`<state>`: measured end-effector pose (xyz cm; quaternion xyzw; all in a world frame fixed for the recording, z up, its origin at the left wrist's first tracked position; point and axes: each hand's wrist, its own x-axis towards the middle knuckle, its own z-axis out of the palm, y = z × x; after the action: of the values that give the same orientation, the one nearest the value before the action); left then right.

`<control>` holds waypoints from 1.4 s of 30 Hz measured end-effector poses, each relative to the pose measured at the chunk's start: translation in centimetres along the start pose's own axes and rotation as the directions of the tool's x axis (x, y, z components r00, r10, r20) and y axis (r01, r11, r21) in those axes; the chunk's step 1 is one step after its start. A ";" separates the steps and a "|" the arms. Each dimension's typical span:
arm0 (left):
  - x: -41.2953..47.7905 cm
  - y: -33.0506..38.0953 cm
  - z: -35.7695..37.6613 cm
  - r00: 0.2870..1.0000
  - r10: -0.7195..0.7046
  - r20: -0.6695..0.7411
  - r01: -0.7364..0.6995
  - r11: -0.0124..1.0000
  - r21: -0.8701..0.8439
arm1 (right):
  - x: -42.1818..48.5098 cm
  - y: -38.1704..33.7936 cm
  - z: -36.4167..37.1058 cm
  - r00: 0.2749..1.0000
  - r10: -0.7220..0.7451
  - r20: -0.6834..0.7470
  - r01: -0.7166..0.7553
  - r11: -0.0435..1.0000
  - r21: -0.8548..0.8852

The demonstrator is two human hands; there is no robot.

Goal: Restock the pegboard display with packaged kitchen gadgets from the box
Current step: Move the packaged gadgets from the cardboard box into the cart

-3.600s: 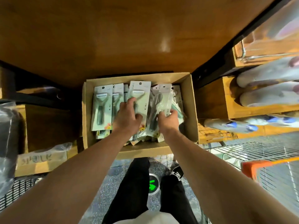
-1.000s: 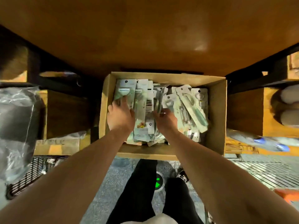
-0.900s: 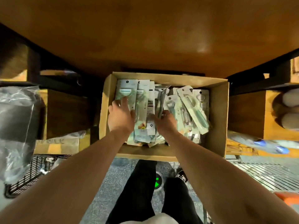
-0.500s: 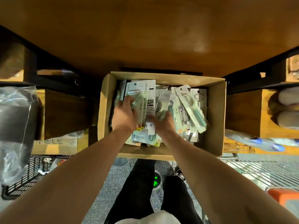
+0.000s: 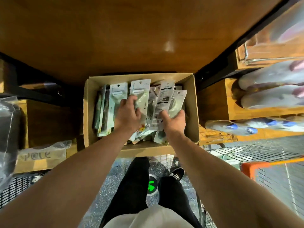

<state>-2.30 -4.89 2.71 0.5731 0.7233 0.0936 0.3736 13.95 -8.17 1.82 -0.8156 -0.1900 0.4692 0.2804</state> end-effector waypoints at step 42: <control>-24.5 24.9 43.8 0.621 0.347 0.703 -0.741 0.552 0.382 | 2.2 37.2 -39.8 0.747 0.642 -0.173 -0.498 0.713 0.494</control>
<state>46.56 -31.63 -3.43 0.8684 0.3394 -0.2126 0.2925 51.43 -46.69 -7.29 -0.8209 0.2299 0.4177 0.3143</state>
